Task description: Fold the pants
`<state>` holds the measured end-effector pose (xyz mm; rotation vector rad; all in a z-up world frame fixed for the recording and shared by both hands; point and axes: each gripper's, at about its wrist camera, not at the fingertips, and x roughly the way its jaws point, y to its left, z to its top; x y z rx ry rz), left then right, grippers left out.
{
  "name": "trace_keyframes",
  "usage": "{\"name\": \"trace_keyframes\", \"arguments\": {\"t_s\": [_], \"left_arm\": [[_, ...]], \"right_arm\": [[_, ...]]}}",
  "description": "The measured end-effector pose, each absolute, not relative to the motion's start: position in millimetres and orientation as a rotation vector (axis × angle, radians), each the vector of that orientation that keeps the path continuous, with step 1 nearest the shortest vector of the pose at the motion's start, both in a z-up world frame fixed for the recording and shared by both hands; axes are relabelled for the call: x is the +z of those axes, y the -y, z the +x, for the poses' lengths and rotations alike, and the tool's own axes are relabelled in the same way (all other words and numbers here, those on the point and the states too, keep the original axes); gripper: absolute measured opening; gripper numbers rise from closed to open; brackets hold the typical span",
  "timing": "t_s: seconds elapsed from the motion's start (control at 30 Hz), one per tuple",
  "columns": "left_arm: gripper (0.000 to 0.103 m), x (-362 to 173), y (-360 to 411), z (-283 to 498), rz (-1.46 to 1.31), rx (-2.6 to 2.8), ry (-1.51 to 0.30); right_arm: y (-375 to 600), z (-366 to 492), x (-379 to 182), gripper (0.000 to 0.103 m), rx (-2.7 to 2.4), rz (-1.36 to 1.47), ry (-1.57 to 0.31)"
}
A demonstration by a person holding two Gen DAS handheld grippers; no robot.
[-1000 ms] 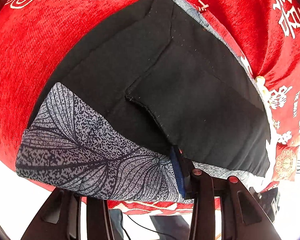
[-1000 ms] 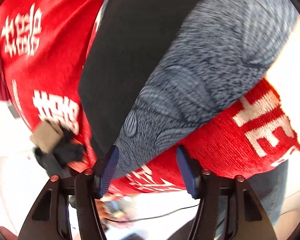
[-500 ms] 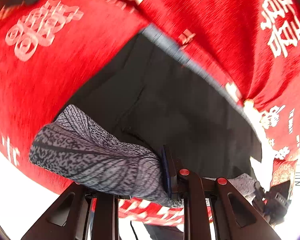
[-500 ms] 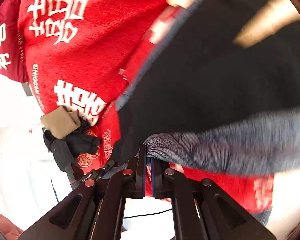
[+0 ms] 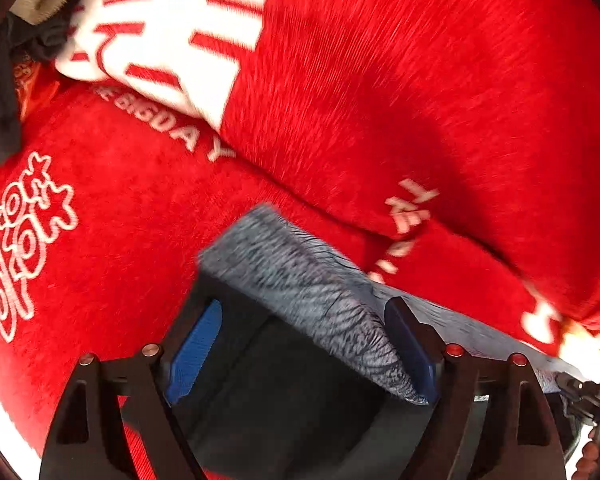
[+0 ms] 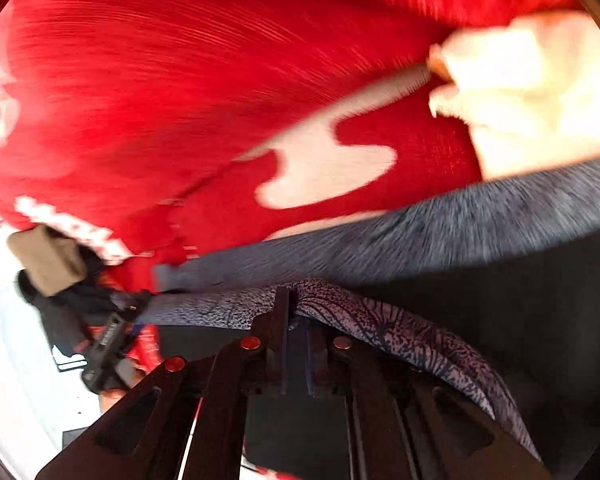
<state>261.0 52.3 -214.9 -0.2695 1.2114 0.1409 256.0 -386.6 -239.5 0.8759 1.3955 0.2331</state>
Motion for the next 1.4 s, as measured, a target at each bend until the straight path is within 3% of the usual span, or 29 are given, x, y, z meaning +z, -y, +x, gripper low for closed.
{"name": "trace_keyframes", "arguments": {"t_s": [0.07, 0.1, 0.13, 0.2, 0.33, 0.5, 0.53, 0.6, 0.73, 0.87, 1.1, 1.4], "left_arm": [[0.085, -221, -51, 265, -0.243, 0.19, -1.223], [0.085, -216, -53, 264, -0.235, 0.21, -1.207], [0.085, -206, -56, 261, -0.228, 0.233, -1.179], [0.085, -184, -65, 252, -0.228, 0.263, -1.134], [0.085, -165, -59, 239, -0.127, 0.241, -1.137], [0.085, -219, -11, 251, -0.042, 0.143, -1.255], [0.085, -236, -2, 255, -0.011, 0.167, -1.283], [0.087, -245, 3, 257, -0.002, 0.218, -1.253], [0.087, -231, 6, 252, 0.015, 0.214, -1.284], [0.087, -194, 32, 215, 0.152, 0.113, -1.266], [0.087, -169, 114, 144, 0.2, -0.17, -1.327], [0.087, -163, 254, 90, 0.104, -0.599, -1.364]], "right_arm": [[384, 262, -239, 0.009, 0.234, 0.866, -1.395], [381, 261, -231, 0.019, 0.247, 0.836, -1.395], [379, 258, -220, 0.039, 0.262, 0.803, -1.379], [372, 248, -189, 0.051, 0.301, 0.711, -1.32], [346, 238, -159, 0.047, 0.424, 0.646, -1.258], [305, 262, -201, 0.047, 0.38, 0.456, -1.323], [307, 267, -208, 0.042, 0.345, 0.419, -1.326], [327, 275, -214, 0.033, 0.289, 0.511, -1.301], [375, 253, -186, 0.037, 0.217, 0.746, -1.192], [410, 202, -161, 0.048, 0.211, 0.809, -1.149], [469, 79, -154, 0.05, 0.086, 0.907, -1.162], [530, -135, -192, 0.052, -0.275, 1.151, -1.11]]}}
